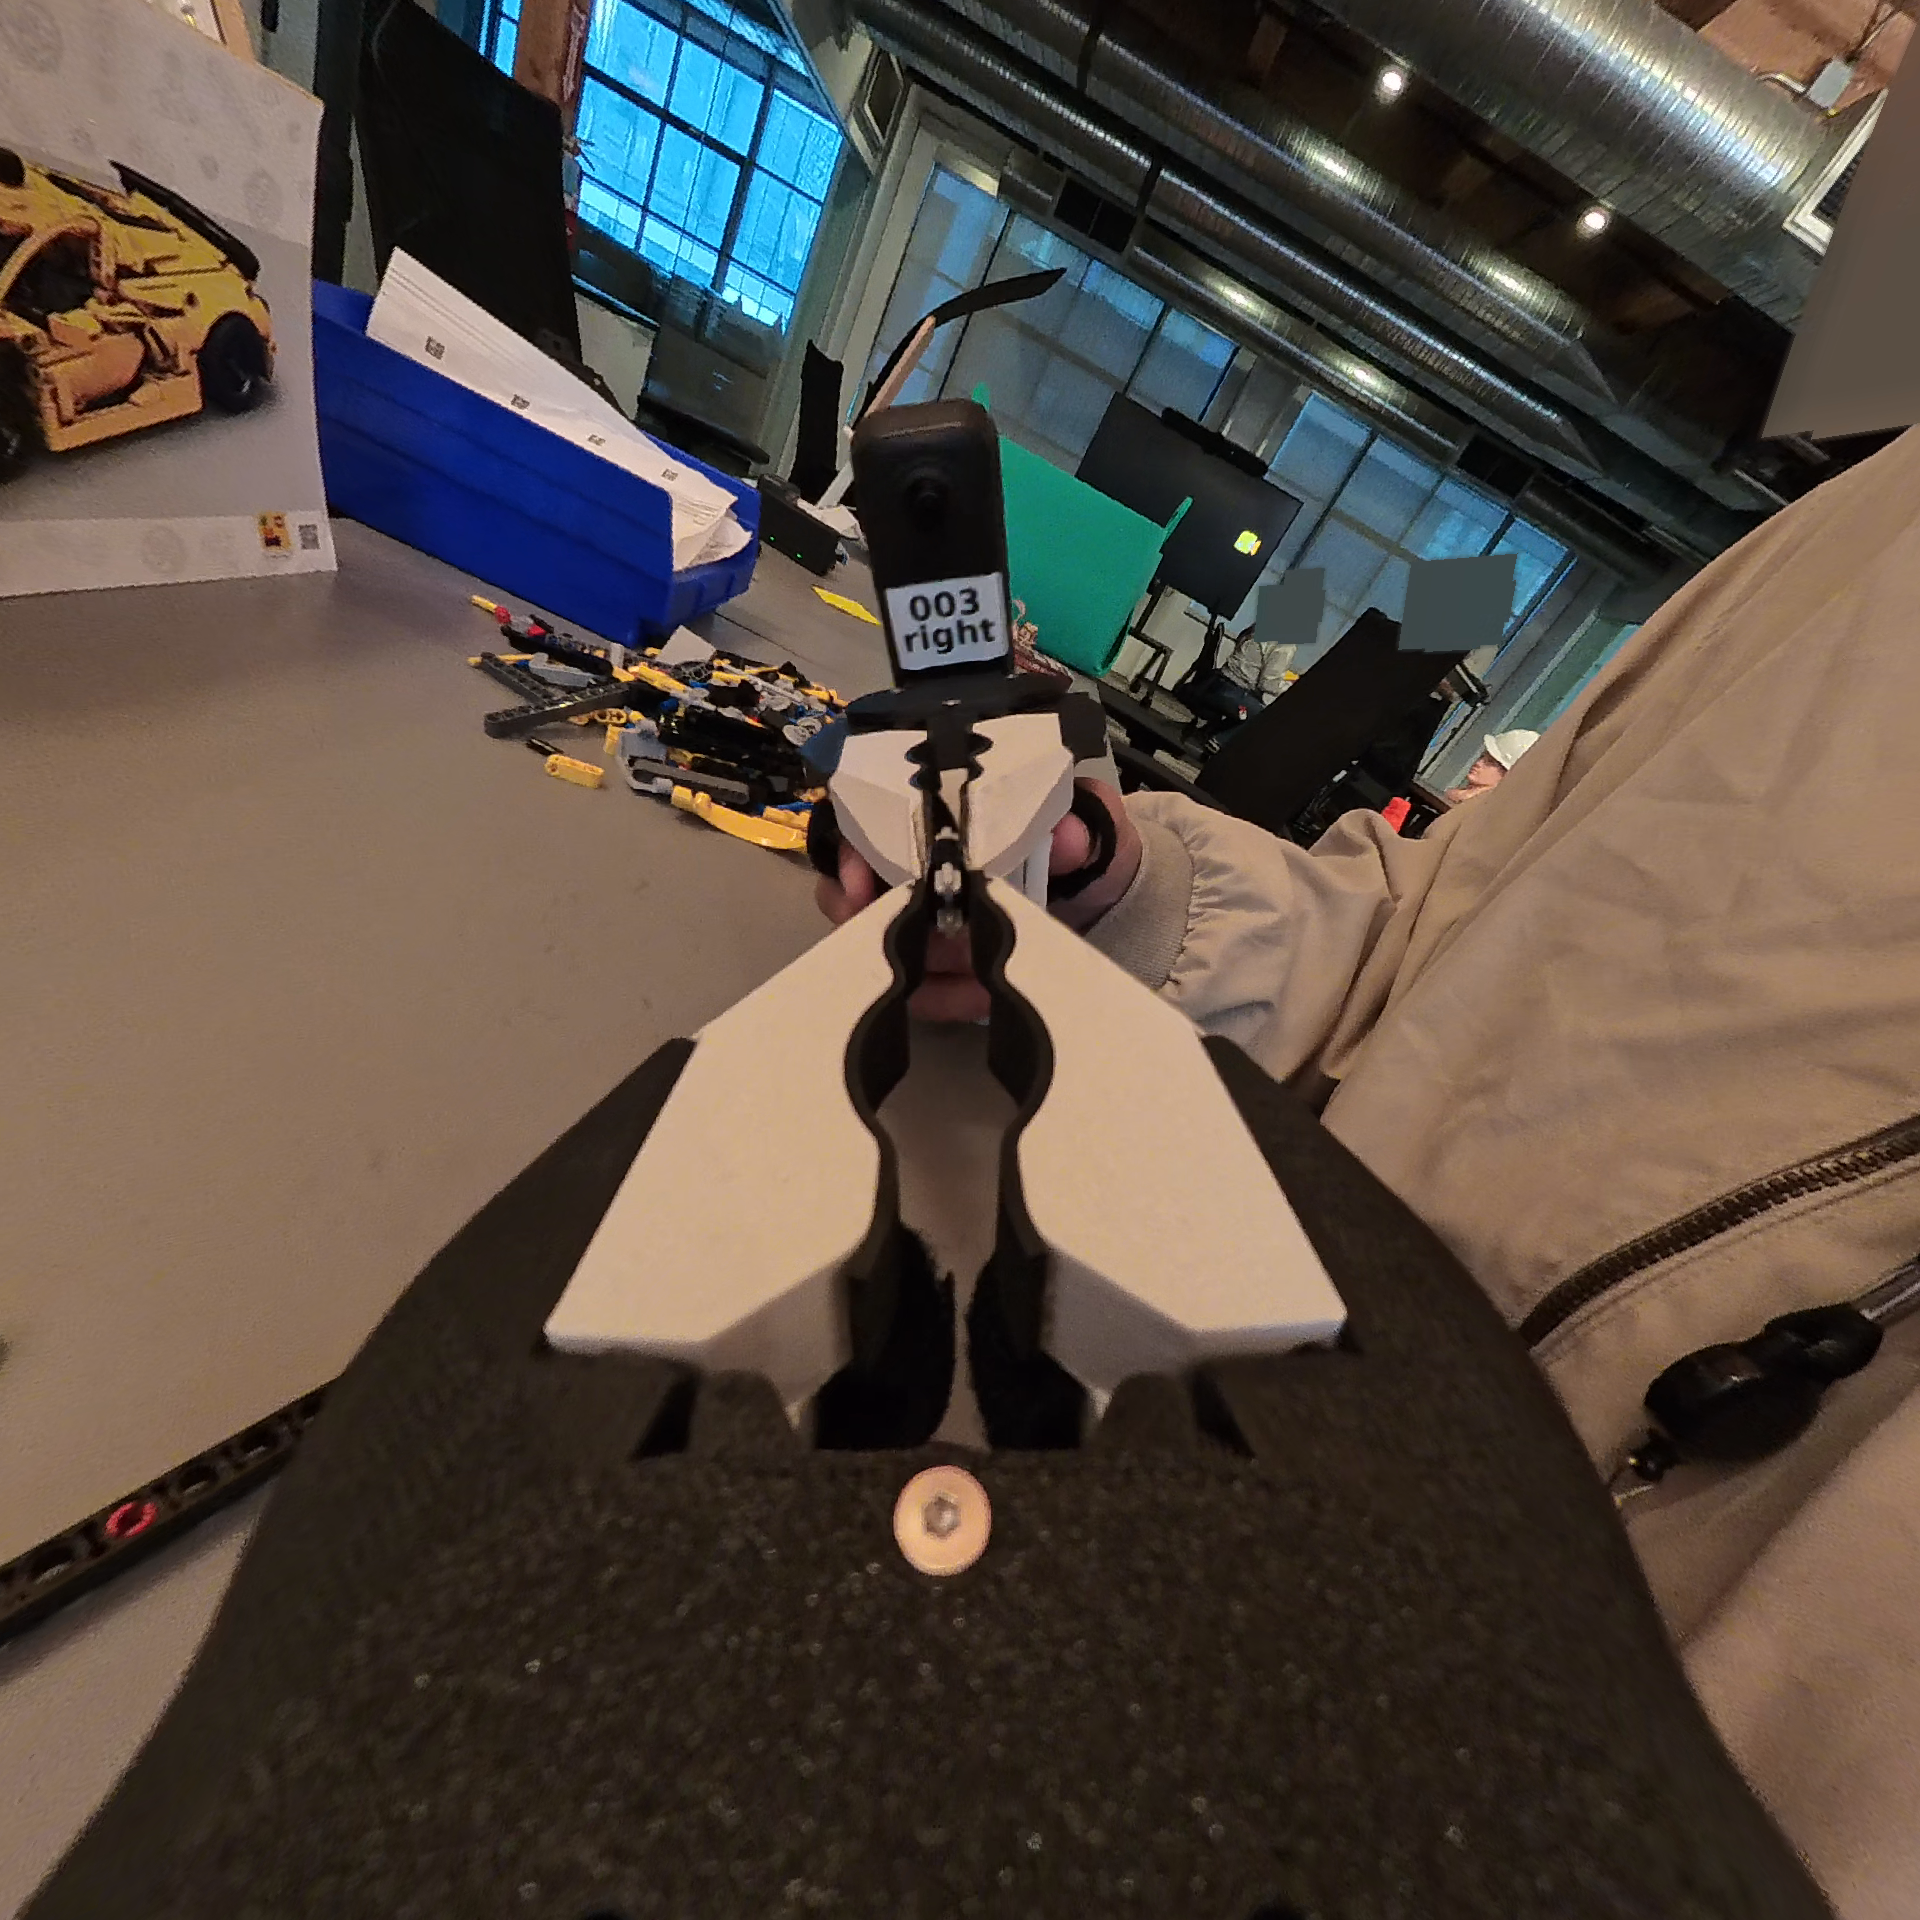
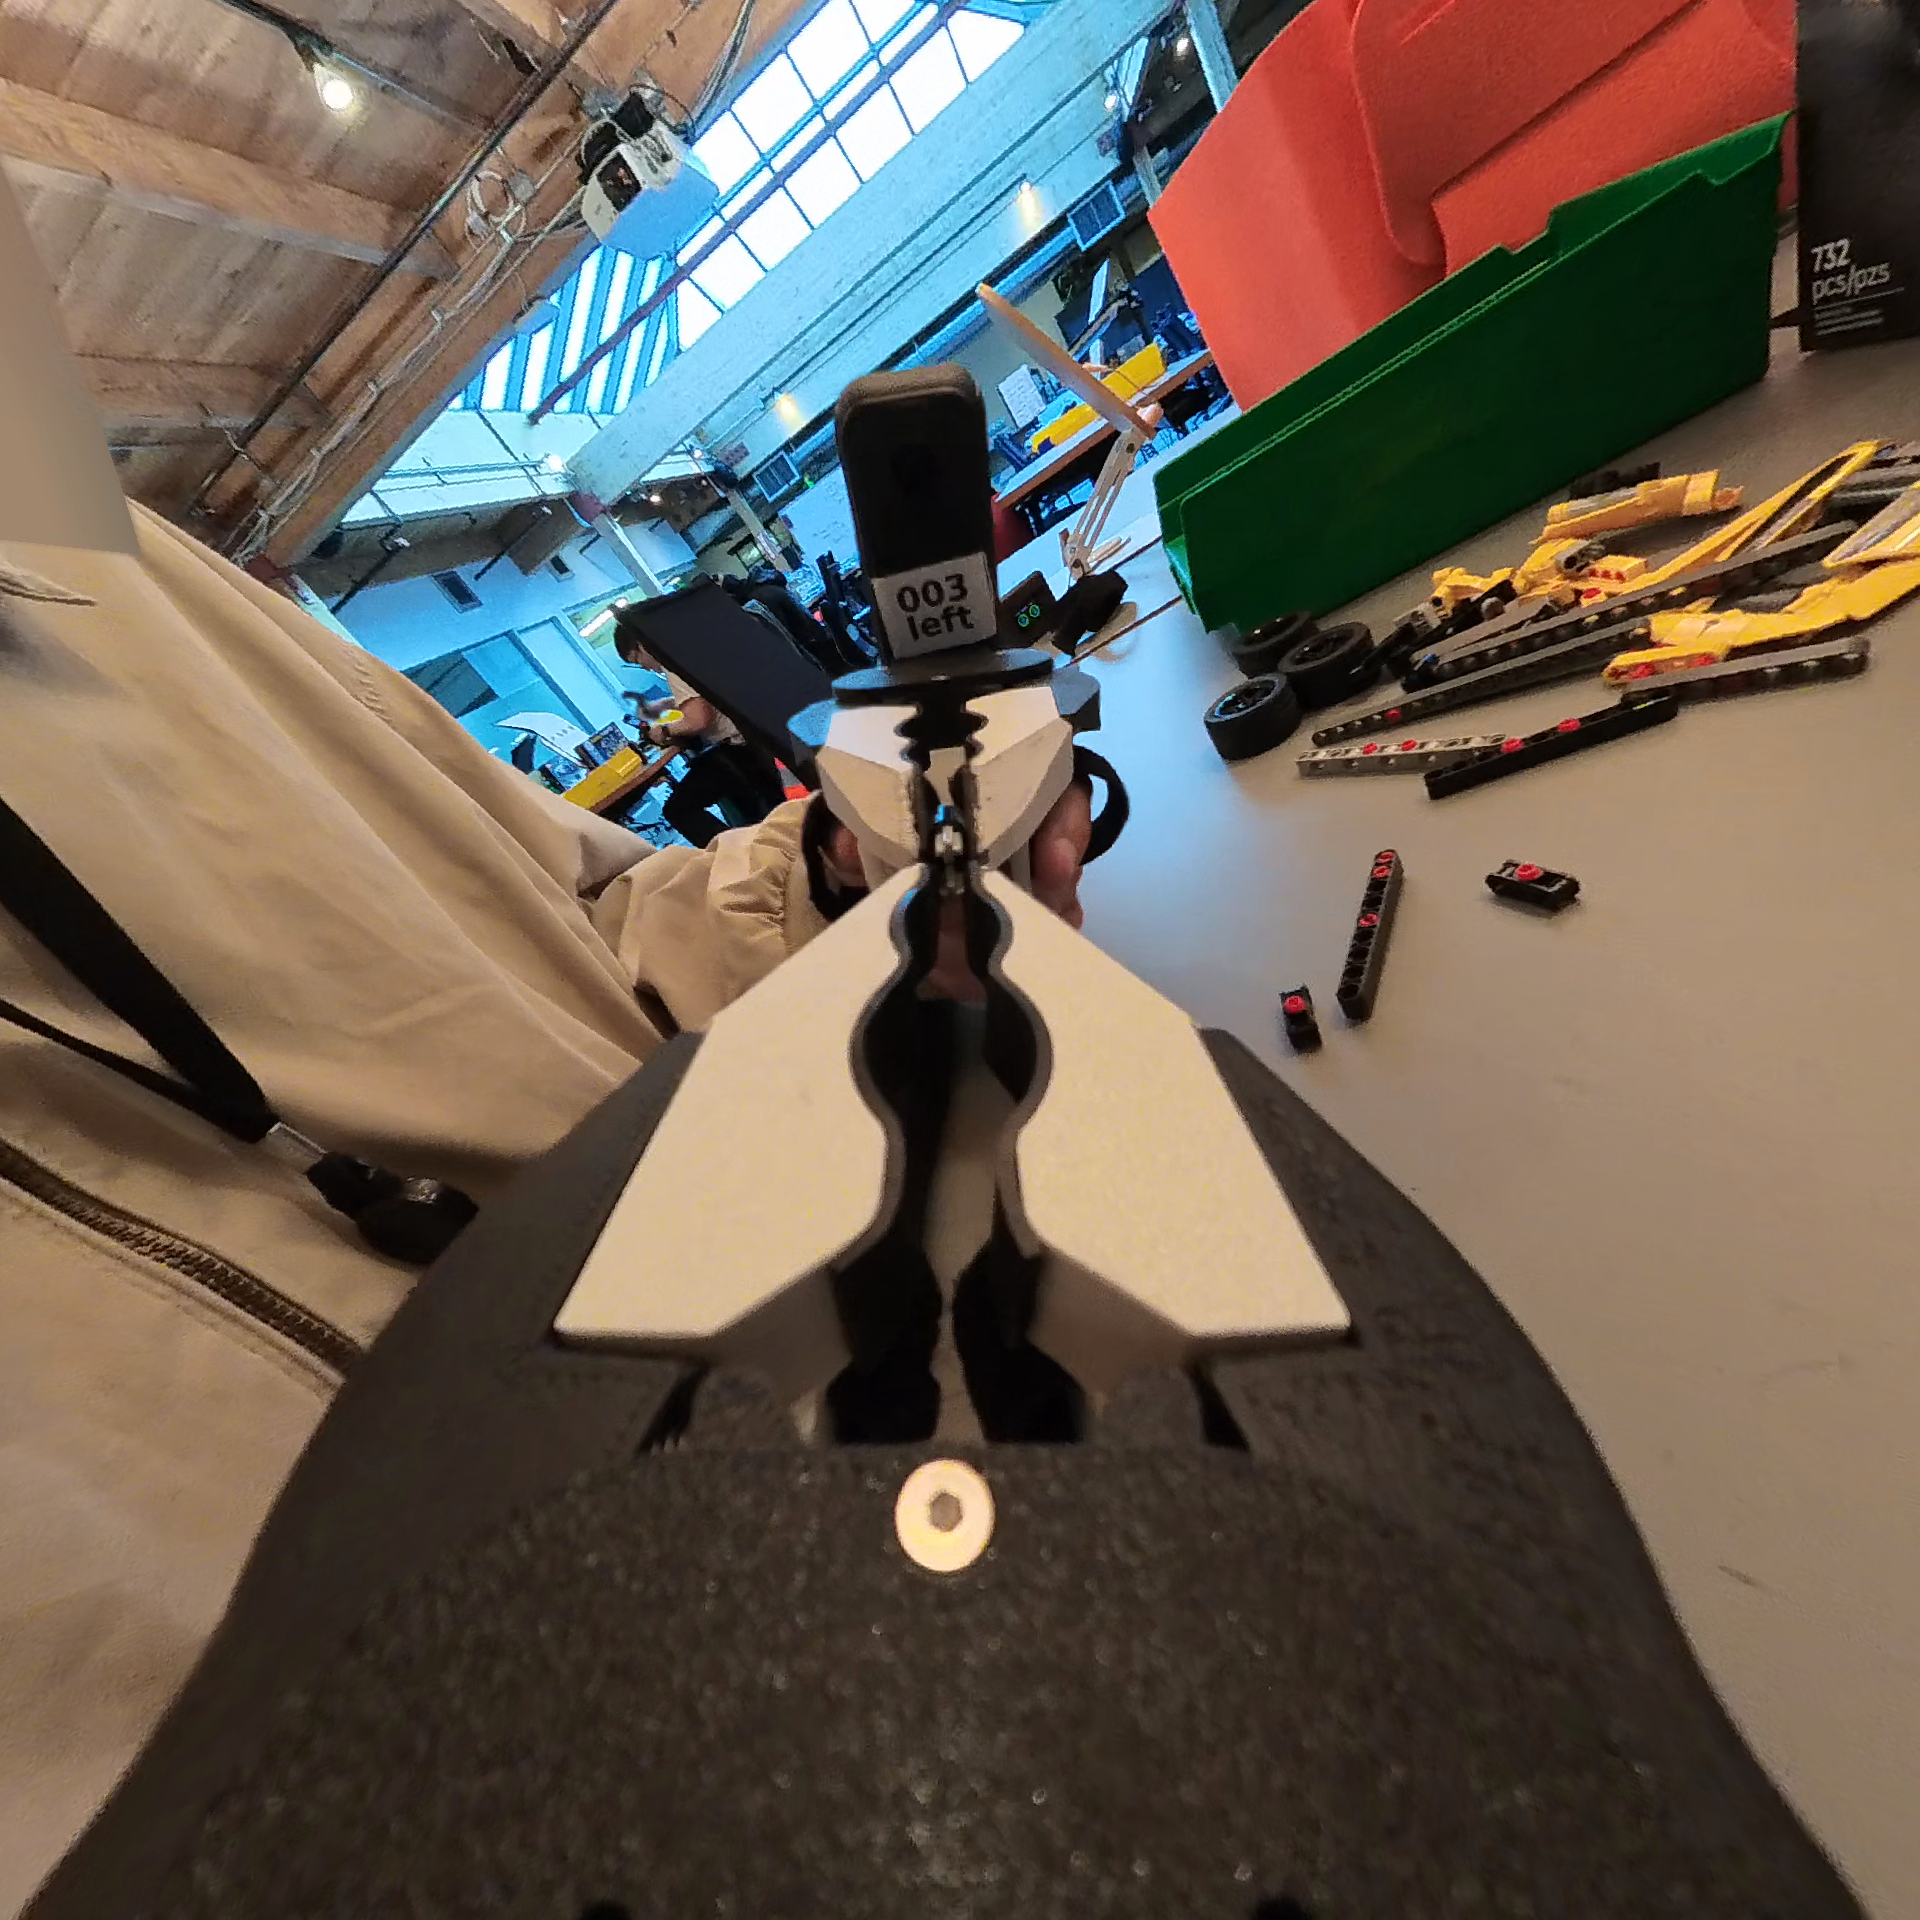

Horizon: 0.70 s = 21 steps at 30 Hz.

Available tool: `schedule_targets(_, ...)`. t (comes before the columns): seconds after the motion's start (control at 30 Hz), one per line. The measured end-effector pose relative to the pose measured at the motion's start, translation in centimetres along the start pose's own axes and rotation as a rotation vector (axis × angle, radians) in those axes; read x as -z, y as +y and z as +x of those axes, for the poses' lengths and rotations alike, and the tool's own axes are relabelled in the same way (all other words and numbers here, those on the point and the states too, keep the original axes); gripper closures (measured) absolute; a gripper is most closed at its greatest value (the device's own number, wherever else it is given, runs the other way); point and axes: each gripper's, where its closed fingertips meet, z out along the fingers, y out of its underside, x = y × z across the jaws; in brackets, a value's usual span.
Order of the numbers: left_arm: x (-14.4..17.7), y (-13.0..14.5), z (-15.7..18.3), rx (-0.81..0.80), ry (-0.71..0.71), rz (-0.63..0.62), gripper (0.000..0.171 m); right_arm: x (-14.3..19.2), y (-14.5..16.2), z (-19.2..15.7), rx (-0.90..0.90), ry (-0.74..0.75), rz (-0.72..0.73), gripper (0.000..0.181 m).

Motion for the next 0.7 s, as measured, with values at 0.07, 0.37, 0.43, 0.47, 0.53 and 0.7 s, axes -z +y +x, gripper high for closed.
schedule_targets(0.07,0.08,-0.11,0.01,0.005,0.011,0.006,0.165,-0.09,-0.14,0.07,0.029,0.019,0.008,0.178)
schedule_targets(0.37,0.08,-0.15,0.53,0.004,0.034,-0.001,0.165,-0.39,-0.59,-0.54,0.013,-0.027,0.046,0.172)
schedule_targets(0.43,0.03,-0.13,0.57,0.009,0.036,-0.001,0.165,-0.35,-0.63,-0.51,0.007,-0.027,0.049,0.173)
schedule_targets(0.47,0.01,-0.09,0.54,0.011,0.036,-0.005,0.165,-0.36,-0.57,-0.49,0.005,-0.028,0.046,0.173)
schedule_targets(0.53,-0.01,-0.12,0.63,0.003,0.037,-0.003,0.165,-0.36,-0.57,-0.55,0.003,-0.034,0.054,0.175)
schedule_targets(0.7,-0.05,-0.05,0.7,-0.004,0.034,-0.008,0.165,-0.36,-0.53,-0.61,0.0,-0.034,0.059,0.175)
